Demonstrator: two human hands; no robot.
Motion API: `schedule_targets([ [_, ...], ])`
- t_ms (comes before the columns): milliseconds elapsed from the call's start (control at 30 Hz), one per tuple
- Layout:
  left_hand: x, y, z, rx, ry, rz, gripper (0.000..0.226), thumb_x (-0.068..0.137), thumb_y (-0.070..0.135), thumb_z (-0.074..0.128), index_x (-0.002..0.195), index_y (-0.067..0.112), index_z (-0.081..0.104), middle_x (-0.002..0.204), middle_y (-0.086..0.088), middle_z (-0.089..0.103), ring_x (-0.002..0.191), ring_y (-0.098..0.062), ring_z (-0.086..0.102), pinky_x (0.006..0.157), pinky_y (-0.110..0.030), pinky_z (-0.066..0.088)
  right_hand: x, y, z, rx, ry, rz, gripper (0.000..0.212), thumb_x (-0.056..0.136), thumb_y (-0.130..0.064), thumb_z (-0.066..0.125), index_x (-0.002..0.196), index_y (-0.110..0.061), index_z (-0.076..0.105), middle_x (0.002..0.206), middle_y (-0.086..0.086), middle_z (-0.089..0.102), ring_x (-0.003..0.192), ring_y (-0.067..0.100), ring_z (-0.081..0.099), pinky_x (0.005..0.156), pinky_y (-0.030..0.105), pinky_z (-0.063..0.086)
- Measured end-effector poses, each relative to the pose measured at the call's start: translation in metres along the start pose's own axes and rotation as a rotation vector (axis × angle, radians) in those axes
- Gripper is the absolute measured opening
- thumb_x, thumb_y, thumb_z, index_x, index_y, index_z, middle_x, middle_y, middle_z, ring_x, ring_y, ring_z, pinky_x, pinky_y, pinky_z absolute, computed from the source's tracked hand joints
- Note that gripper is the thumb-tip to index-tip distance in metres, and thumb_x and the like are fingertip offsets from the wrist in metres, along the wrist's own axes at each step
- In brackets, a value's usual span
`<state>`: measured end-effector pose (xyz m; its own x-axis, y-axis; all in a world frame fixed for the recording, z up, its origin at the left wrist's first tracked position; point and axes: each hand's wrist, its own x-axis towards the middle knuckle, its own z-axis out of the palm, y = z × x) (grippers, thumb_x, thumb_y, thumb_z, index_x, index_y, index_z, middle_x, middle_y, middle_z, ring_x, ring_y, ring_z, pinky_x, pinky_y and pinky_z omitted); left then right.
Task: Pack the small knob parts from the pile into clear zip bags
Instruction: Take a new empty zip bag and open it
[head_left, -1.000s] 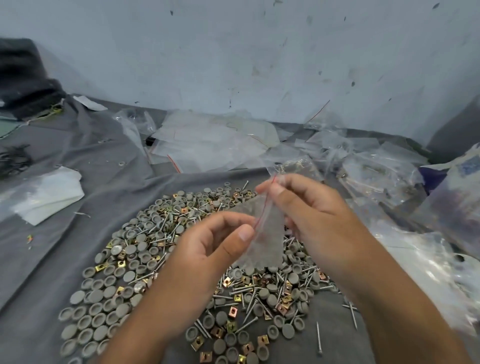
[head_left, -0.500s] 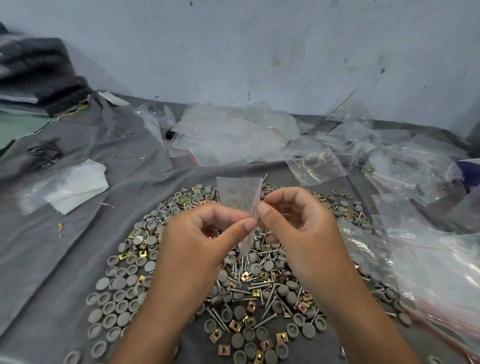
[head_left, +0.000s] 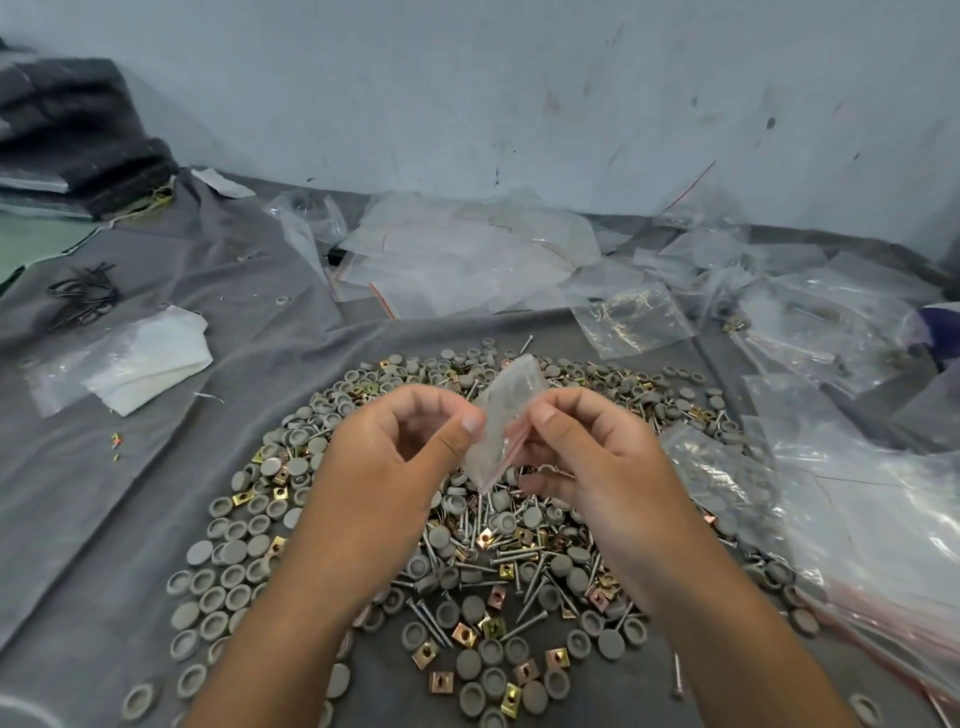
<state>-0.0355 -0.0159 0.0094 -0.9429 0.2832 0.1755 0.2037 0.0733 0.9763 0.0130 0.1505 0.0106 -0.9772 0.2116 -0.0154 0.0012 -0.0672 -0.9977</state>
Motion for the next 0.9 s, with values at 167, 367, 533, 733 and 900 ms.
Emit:
schedule_targets([
  [167,-0.001,-0.003,0.003,0.435,0.272,0.258,0.014,0.097,0.030,0.059,0.091,0.040,0.052,0.087,0.016,0.061,0.082,-0.003,0.060,0.064,-0.018,0.047,0.003,0.004,-0.010,-0.092,-0.023,-0.012,0.017,0.103,-0.021,0.054,0.095,-0.021,0.069,0.089,-0.008,0.076,0.080,0.006,0.070,0.067,0.019,0.055],
  [367,0.002,-0.005,-0.008,0.550,0.469,0.347,0.024,0.097,0.014,0.062,0.091,0.036,0.054,0.090,0.019,0.057,0.089,0.003,0.057,0.071,-0.022,0.050,0.011,0.023,-0.006,-0.484,0.002,-0.138,0.010,0.100,-0.035,0.057,0.097,-0.032,0.065,0.090,-0.017,0.070,0.077,-0.003,0.064,0.066,0.011,0.049],
  [533,0.004,-0.009,-0.017,0.668,0.509,0.472,0.025,0.089,-0.003,0.065,0.085,0.019,0.074,0.097,0.007,0.062,0.086,0.001,0.054,0.080,-0.005,0.040,0.017,0.049,0.011,-1.108,-0.133,-0.192,0.035,0.098,-0.046,0.057,0.134,-0.046,0.054,0.133,-0.023,0.049,0.125,-0.002,0.036,0.107,0.024,0.032],
  [733,0.006,-0.011,-0.013,0.713,0.409,0.446,0.027,0.094,0.006,0.055,0.106,0.013,0.078,0.105,0.003,0.063,0.092,-0.001,0.052,0.085,-0.004,0.038,0.025,0.056,0.026,-1.286,-0.235,-0.353,0.040,0.101,-0.039,0.056,0.141,-0.042,0.052,0.136,-0.015,0.047,0.129,0.010,0.036,0.111,0.037,0.030],
  [900,0.007,-0.015,-0.012,0.783,0.274,0.332,0.029,0.092,0.006,0.063,0.118,0.014,0.073,0.114,0.005,0.064,0.106,-0.014,0.058,0.095,-0.018,0.039,0.023,0.055,0.025,-1.304,-0.170,-0.383,0.026,0.099,-0.040,0.059,0.125,-0.038,0.057,0.128,-0.015,0.049,0.119,0.011,0.043,0.103,0.033,0.030],
])
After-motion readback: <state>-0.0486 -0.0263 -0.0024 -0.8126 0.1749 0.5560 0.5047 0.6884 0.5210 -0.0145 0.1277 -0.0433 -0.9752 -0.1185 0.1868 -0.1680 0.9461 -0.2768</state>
